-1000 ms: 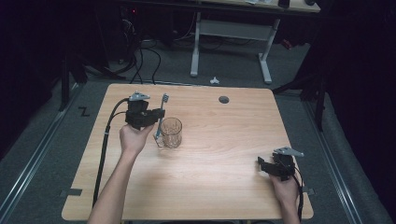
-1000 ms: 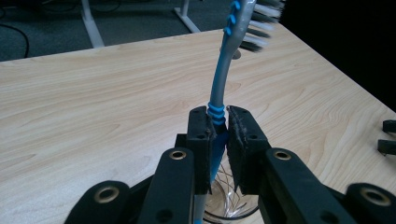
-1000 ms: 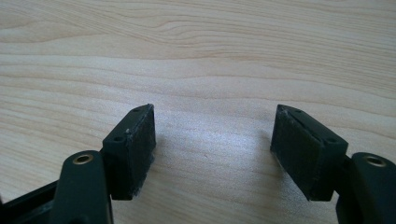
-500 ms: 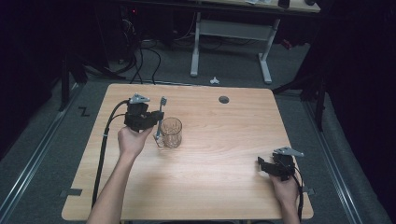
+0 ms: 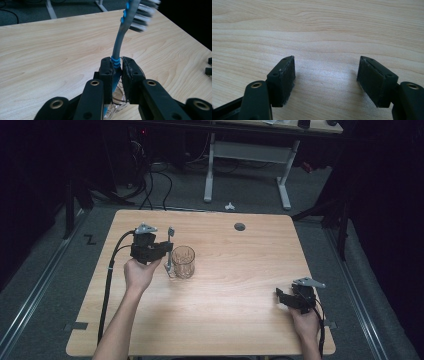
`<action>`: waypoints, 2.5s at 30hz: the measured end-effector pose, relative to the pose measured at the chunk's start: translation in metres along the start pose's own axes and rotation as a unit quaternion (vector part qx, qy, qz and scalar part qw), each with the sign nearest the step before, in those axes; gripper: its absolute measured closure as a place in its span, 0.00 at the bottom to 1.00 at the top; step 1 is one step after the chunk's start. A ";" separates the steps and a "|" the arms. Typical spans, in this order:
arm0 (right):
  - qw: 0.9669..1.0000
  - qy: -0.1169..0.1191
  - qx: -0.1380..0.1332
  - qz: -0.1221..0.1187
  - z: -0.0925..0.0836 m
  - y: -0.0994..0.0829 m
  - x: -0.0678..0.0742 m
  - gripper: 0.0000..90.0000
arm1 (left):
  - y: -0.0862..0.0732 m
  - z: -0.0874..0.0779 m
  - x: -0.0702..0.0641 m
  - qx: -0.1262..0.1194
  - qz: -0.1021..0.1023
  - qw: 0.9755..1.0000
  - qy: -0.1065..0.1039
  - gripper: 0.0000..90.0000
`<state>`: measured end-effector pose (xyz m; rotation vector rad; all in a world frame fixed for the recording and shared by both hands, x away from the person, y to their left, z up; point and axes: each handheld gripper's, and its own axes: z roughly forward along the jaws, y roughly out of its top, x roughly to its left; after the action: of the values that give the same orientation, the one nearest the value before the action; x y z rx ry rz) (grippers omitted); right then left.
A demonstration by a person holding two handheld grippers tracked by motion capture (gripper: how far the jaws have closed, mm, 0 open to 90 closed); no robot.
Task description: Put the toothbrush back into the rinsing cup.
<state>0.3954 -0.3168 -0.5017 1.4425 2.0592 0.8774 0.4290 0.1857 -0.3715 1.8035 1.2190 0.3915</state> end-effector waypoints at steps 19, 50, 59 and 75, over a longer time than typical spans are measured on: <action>1.000 0.000 0.001 -0.001 0.000 0.000 0.000 0.34 | -0.014 0.000 0.005 0.007 -0.012 1.000 0.001 0.88; 1.000 0.000 0.001 -0.001 0.000 0.000 0.000 0.34 | -0.025 0.013 0.005 0.025 -0.016 1.000 0.003 0.87; 1.000 0.000 0.001 0.000 0.000 0.000 0.000 0.34 | -0.026 0.013 0.005 0.028 -0.017 0.999 0.004 0.87; 1.000 -0.001 0.001 -0.001 0.000 0.000 0.000 0.34 | -0.033 0.013 0.008 0.028 -0.024 0.999 -0.001 0.84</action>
<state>0.3954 -0.3168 -0.5017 1.4407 2.0607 0.8741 0.4227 0.1901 -0.4078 1.8186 1.2803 0.3303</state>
